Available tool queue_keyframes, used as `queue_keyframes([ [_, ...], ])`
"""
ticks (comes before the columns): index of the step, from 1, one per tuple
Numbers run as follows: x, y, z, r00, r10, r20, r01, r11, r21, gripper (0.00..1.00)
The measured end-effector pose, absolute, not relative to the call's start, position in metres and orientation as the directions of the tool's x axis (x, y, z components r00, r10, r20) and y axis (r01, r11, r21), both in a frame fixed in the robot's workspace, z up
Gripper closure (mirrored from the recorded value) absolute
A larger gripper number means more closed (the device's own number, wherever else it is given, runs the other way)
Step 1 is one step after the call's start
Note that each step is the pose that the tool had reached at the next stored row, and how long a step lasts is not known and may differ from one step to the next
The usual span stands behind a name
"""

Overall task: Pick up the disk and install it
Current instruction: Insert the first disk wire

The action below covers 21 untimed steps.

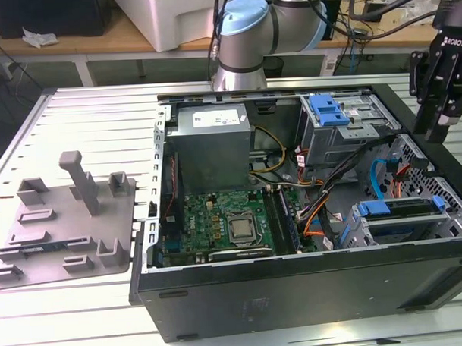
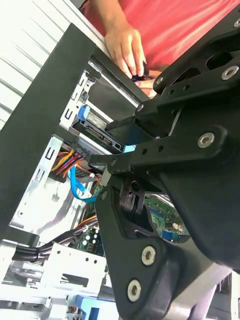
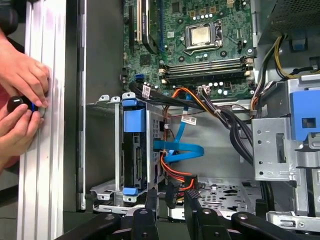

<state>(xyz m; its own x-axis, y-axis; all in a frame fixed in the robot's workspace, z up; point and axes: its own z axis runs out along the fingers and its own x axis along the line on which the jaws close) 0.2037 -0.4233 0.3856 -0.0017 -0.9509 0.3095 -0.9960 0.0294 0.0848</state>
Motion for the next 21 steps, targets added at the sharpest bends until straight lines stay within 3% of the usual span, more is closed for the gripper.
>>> queue_keyframes([
  [7, 0.21, -0.413, 0.38, 0.005, -0.927, 0.374, -0.994, 0.036, 0.102, 0.65],
  [13, 0.21, -0.411, 0.368, -0.009, -0.926, 0.376, -0.994, 0.051, 0.102, 0.65],
  [21, 0.21, -0.41, 0.36, -0.103, -0.921, 0.376, -0.983, 0.152, 0.102, 0.65],
])
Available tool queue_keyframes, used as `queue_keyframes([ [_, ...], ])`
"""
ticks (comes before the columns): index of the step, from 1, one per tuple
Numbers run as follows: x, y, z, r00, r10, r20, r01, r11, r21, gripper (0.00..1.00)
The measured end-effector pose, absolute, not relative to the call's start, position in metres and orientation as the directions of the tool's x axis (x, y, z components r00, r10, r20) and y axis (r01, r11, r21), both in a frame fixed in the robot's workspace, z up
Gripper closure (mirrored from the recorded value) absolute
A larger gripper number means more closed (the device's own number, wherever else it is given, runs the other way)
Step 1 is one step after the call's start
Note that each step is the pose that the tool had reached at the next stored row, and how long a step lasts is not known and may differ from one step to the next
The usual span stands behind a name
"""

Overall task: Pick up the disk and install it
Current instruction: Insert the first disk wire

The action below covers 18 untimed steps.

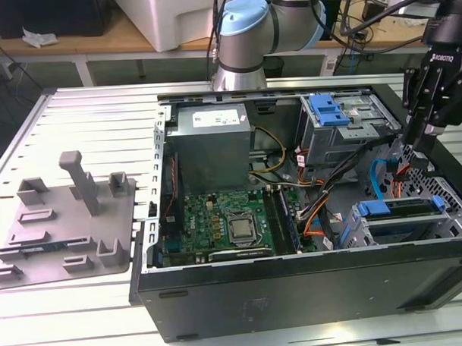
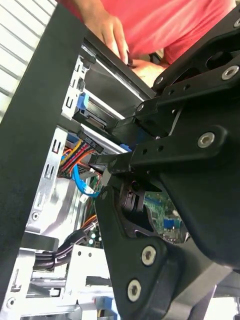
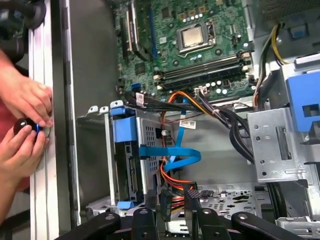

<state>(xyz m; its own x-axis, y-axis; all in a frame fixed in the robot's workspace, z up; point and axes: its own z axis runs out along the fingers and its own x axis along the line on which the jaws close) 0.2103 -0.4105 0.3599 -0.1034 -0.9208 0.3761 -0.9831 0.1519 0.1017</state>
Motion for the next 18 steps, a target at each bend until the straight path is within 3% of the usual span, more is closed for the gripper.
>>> queue_keyframes([
  [11, 0.2107, -0.4104, 0.3588, -0.129, -0.916, 0.38, -0.981, 0.175, 0.088, 0.65],
  [18, 0.2144, -0.4097, 0.357, -0.178, -0.892, 0.417, -0.974, 0.221, 0.058, 0.65],
])
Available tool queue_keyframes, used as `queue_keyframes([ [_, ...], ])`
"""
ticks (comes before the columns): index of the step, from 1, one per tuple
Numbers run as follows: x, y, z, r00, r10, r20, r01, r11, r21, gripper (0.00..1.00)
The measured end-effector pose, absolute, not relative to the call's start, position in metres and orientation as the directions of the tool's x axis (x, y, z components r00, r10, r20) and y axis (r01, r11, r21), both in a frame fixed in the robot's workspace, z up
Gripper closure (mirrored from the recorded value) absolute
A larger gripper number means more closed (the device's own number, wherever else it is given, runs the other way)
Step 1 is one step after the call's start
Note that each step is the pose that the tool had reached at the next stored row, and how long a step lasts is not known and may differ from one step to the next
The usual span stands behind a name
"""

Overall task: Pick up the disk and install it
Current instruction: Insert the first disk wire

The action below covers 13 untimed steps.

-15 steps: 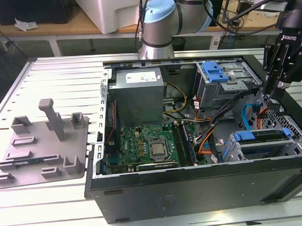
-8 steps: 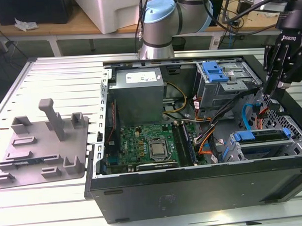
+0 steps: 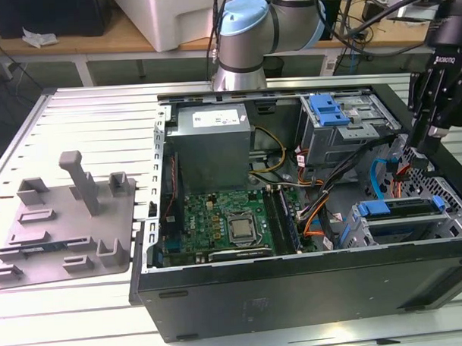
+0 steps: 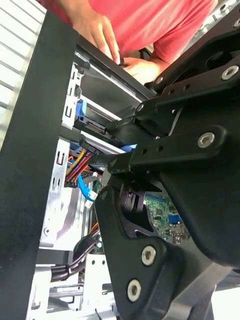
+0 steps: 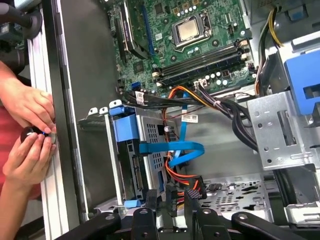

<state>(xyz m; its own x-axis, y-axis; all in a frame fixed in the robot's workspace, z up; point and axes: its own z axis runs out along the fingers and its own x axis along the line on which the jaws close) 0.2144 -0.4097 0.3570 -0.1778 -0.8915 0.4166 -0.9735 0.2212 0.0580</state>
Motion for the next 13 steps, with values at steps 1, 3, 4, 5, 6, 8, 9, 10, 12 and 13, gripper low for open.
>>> queue_keyframes([
  [1, 0.2147, -0.4093, 0.3566, -0.184, -0.889, 0.419, -0.973, 0.226, 0.053, 0.65],
  [3, 0.2152, -0.4084, 0.3559, -0.189, -0.887, 0.421, -0.972, 0.23, 0.048, 0.65],
  [4, 0.2155, -0.4077, 0.3552, -0.193, -0.885, 0.423, -0.972, 0.233, 0.044, 0.65],
  [5, 0.2156, -0.4072, 0.3548, -0.194, -0.884, 0.425, -0.971, 0.234, 0.042, 0.65],
  [6, 0.2156, -0.4069, 0.3542, -0.196, -0.883, 0.426, -0.971, 0.235, 0.041, 0.65],
  [8, 0.2157, -0.4061, 0.3528, -0.197, -0.881, 0.43, -0.971, 0.236, 0.038, 0.65],
  [9, 0.2156, -0.406, 0.3516, -0.198, -0.88, 0.432, -0.971, 0.237, 0.037, 0.65],
  [10, 0.2156, -0.406, 0.3506, -0.198, -0.879, 0.433, -0.971, 0.237, 0.037, 0.65],
  [12, 0.2157, -0.406, 0.3482, -0.199, -0.878, 0.435, -0.971, 0.238, 0.036, 0.65],
  [13, 0.2157, -0.406, 0.3466, -0.2, -0.877, 0.436, -0.97, 0.239, 0.035, 0.65],
])
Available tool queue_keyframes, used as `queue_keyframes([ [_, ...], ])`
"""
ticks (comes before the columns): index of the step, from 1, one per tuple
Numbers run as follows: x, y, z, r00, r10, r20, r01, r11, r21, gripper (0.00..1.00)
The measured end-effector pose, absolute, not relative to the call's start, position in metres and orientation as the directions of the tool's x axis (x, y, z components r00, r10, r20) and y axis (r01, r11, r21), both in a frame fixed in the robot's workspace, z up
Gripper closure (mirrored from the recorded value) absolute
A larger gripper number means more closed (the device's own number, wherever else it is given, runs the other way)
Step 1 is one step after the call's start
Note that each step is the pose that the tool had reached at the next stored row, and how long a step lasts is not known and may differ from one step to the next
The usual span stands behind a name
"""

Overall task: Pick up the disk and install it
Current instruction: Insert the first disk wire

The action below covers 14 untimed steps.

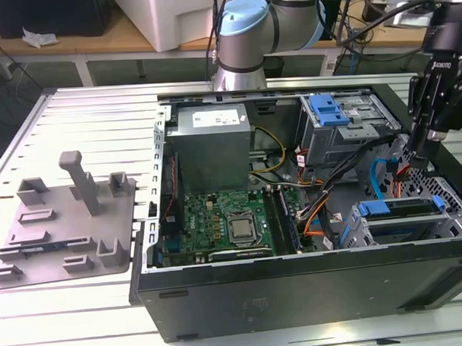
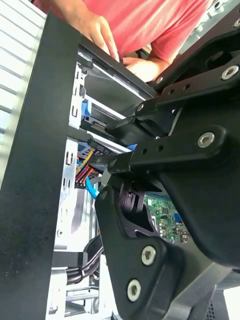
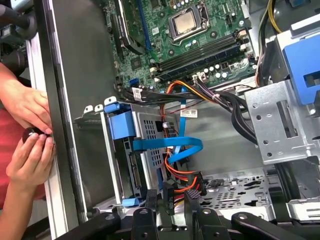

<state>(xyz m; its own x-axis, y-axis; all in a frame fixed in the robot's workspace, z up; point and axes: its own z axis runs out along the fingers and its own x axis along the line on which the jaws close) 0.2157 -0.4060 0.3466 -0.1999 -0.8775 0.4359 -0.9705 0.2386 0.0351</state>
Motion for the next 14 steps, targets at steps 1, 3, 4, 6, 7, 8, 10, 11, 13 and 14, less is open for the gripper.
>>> queue_keyframes([
  [1, 0.2157, -0.406, 0.3455, -0.2, -0.877, 0.437, -0.97, 0.239, 0.035, 0.65],
  [3, 0.2157, -0.406, 0.3429, -0.201, -0.876, 0.438, -0.97, 0.24, 0.034, 0.65],
  [4, 0.2157, -0.4059, 0.3415, -0.202, -0.876, 0.439, -0.97, 0.24, 0.033, 0.65],
  [6, 0.2157, -0.4059, 0.3408, -0.203, -0.875, 0.44, -0.97, 0.24, 0.031, 0.65],
  [7, 0.2156, -0.406, 0.3408, -0.203, -0.874, 0.441, -0.97, 0.241, 0.031, 0.65],
  [8, 0.2156, -0.406, 0.3407, -0.203, -0.874, 0.441, -0.97, 0.241, 0.031, 0.65],
  [10, 0.2155, -0.406, 0.3405, -0.204, -0.874, 0.442, -0.97, 0.242, 0.03, 0.65],
  [11, 0.2154, -0.406, 0.3404, -0.204, -0.874, 0.442, -0.97, 0.242, 0.03, 0.65],
  [13, 0.2154, -0.4063, 0.3401, -0.205, -0.873, 0.442, -0.97, 0.242, 0.029, 0.65],
  [14, 0.2153, -0.4066, 0.3399, -0.205, -0.873, 0.442, -0.97, 0.242, 0.029, 0.65],
])
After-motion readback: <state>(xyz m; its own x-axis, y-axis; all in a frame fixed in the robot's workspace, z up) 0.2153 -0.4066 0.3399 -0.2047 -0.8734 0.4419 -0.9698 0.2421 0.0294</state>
